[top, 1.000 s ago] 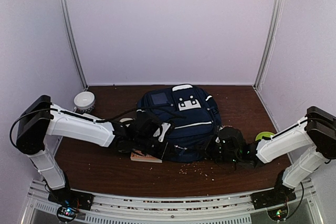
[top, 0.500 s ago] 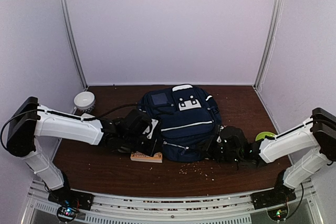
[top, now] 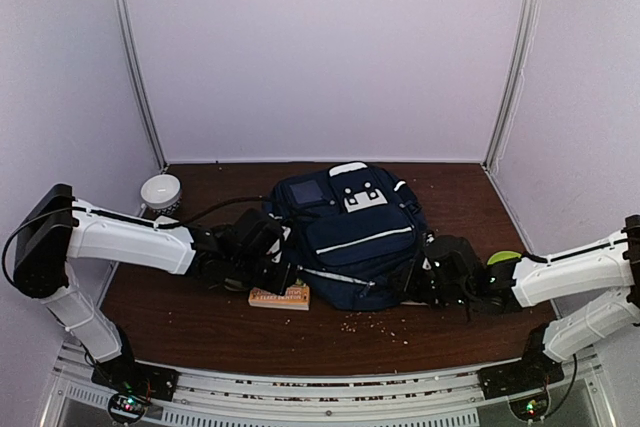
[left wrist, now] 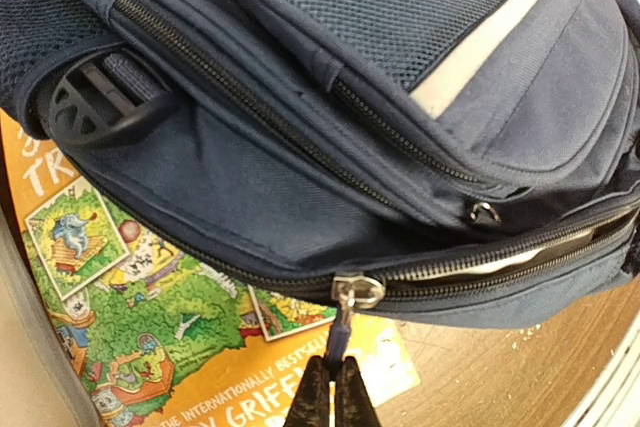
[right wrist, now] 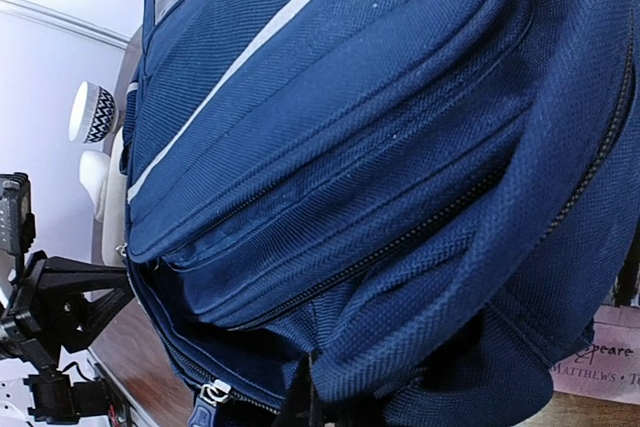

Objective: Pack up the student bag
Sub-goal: Unzip the student bag at the center of the board.

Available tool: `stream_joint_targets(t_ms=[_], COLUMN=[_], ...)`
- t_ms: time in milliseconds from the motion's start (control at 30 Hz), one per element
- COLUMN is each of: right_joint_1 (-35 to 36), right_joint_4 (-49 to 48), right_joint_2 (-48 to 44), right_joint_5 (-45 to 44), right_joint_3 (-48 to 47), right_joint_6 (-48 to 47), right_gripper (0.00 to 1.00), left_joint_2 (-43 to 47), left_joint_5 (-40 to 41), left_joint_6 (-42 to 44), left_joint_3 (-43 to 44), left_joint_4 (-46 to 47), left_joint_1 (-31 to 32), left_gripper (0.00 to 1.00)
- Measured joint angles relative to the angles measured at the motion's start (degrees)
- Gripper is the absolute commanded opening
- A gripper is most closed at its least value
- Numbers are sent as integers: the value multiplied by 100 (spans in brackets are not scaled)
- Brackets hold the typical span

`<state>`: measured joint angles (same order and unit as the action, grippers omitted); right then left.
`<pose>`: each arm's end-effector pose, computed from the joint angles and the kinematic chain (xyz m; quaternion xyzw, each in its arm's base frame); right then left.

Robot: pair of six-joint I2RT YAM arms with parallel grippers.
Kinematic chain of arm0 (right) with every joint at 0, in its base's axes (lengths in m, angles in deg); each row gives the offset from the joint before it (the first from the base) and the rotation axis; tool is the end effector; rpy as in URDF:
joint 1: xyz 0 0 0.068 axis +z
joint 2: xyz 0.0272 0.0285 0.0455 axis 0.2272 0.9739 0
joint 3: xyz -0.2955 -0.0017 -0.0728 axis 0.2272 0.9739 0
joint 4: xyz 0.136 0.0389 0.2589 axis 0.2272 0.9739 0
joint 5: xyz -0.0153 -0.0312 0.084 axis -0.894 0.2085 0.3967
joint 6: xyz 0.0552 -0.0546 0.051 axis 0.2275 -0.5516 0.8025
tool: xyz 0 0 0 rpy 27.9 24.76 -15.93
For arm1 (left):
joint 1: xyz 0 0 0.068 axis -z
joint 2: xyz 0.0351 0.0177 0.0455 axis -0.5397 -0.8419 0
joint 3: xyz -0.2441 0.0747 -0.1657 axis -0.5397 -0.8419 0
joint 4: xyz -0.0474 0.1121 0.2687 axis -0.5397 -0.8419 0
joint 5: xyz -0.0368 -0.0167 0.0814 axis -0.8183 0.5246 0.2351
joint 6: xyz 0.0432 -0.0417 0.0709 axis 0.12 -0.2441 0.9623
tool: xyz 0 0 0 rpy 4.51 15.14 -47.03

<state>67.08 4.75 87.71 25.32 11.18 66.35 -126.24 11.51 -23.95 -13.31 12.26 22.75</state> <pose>0.1799 0.2379 0.1408 0.0885 0.8902 0.3659 0.2565 0.2206 -0.3115 0.1482 0.1331 0.9325 -0.2242 0.2500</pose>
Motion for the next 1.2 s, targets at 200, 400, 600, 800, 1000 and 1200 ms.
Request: stream_joint_targets(t_ms=[200, 400, 600, 800, 1000, 1200], right_joint_1=[0, 0, -2, -15, -28, -33], right_joint_4=[260, 586, 1161, 1650, 1506, 1215], right_joint_2=[-74, -87, -463, -942, -1311, -1440], right_joint_5=[-61, -98, -199, -356, -354, -262], right_joint_3=[-20, -179, -243, -243, -37, 256], right_joint_6=[-258, -568, -997, -1241, -1281, -1294], right_gripper=[0, 0, 0, 0, 0, 0], left_joint_2=[44, 382, 1054, 1010, -87, -999], left_joint_5=[-243, -273, -22, -81, -127, -398], left_joint_6=[181, 382, 691, 1598, 2953, 3781], left_joint_3=[-4, -33, -26, 636, 2234, 2938], left_joint_4=[66, -9, -348, -883, -1180, -1421], left_joint_1=[-9, -9, -9, 50, 785, 1049], left_gripper=[0, 72, 83, 78, 73, 66])
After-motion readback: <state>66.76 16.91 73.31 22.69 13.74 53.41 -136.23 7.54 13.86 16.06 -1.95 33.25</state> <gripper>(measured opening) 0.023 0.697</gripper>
